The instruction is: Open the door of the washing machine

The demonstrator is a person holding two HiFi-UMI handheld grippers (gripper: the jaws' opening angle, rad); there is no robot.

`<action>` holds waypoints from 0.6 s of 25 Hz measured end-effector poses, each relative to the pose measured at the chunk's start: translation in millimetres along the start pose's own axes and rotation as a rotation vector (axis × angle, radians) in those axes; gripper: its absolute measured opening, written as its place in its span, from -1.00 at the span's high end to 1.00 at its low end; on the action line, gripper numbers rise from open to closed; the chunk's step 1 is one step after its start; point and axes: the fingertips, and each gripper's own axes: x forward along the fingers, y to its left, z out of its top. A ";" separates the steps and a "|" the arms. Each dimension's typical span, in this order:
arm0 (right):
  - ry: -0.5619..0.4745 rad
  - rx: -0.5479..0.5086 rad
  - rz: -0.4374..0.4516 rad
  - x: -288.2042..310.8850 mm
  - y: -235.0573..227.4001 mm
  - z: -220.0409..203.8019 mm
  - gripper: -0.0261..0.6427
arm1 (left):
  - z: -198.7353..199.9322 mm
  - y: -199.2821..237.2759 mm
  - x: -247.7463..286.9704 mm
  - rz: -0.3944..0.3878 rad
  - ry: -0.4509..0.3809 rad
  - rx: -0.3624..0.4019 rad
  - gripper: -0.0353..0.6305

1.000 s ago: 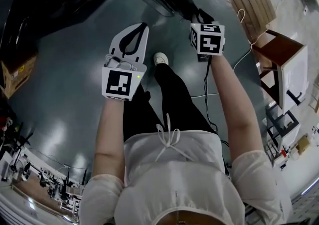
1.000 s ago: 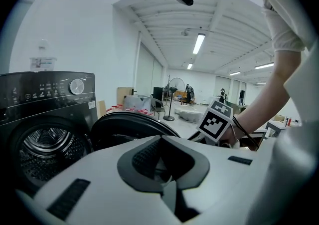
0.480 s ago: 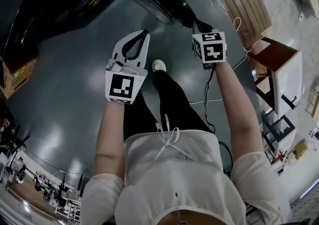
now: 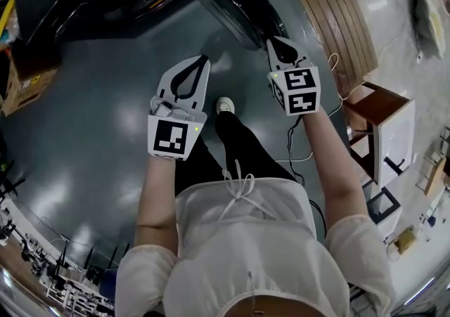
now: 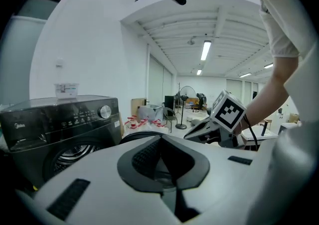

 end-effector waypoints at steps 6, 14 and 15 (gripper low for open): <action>-0.129 -0.103 0.090 -9.4 64.3 73.2 0.90 | 21.4 43.5 -64.2 0.139 -0.039 -0.009 0.83; -0.252 -0.118 0.290 -31.7 156.8 149.3 0.90 | 41.0 94.1 -161.8 0.348 -0.084 -0.022 0.83; -0.271 -0.129 0.309 -34.9 167.3 159.2 0.90 | 43.8 99.6 -174.1 0.374 -0.090 -0.021 0.83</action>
